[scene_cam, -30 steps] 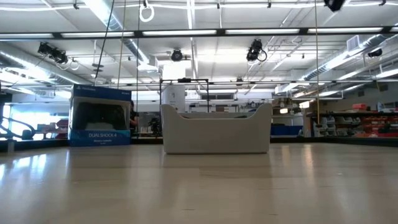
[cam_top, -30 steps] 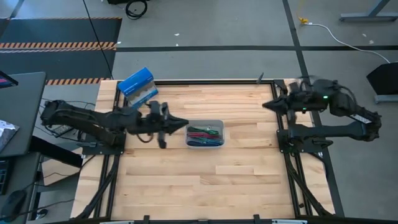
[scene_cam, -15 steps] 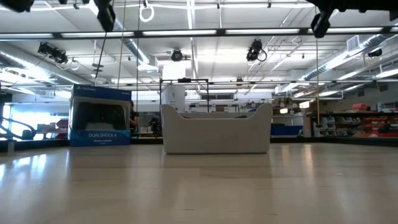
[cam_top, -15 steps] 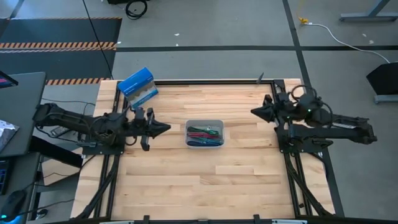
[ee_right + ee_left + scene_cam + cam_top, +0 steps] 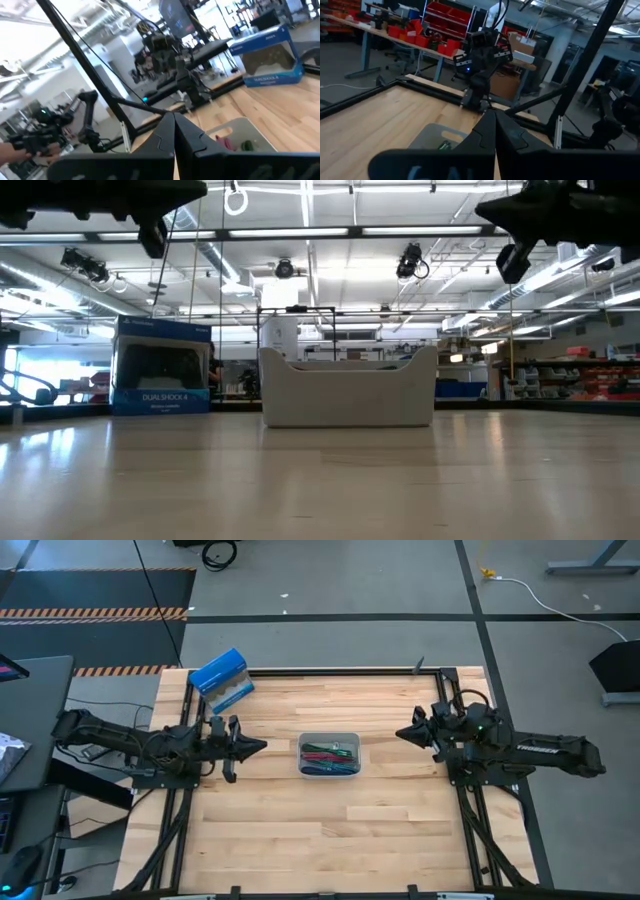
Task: Pick and place USB-C Cables
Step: Return to Home Position
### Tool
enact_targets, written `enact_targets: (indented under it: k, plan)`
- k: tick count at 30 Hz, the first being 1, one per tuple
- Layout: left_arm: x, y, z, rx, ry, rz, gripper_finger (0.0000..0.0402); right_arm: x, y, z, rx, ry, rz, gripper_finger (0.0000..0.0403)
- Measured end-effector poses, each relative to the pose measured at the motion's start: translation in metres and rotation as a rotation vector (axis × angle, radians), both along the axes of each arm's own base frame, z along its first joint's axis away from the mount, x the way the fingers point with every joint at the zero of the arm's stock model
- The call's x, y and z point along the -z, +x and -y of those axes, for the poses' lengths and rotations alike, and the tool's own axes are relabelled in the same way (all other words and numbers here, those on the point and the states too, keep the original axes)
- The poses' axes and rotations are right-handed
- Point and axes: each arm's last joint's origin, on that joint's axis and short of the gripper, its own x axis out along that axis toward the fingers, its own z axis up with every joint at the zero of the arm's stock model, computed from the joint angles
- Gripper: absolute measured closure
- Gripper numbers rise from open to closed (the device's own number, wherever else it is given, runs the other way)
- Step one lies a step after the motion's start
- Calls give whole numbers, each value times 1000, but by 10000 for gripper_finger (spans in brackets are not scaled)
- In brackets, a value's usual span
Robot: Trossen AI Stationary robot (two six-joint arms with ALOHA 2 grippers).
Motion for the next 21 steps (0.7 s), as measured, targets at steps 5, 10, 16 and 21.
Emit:
enact_targets:
  k: [5, 10, 16, 21]
  plan:
    - [19, -4, -1, -5, -4, 56, 401, 16, -2, 4, 21, 12, 50, 403]
    - [48, -13, -2, -3, 18, 101, 401, 30, -4, 6, 8, 11, 65, 403]
    - [70, -21, -3, 3, 34, 93, 401, 39, -7, 9, -39, 14, 74, 403]
    - [71, -21, -4, 11, 44, 83, 401, 36, -10, 13, -73, 6, 96, 403]
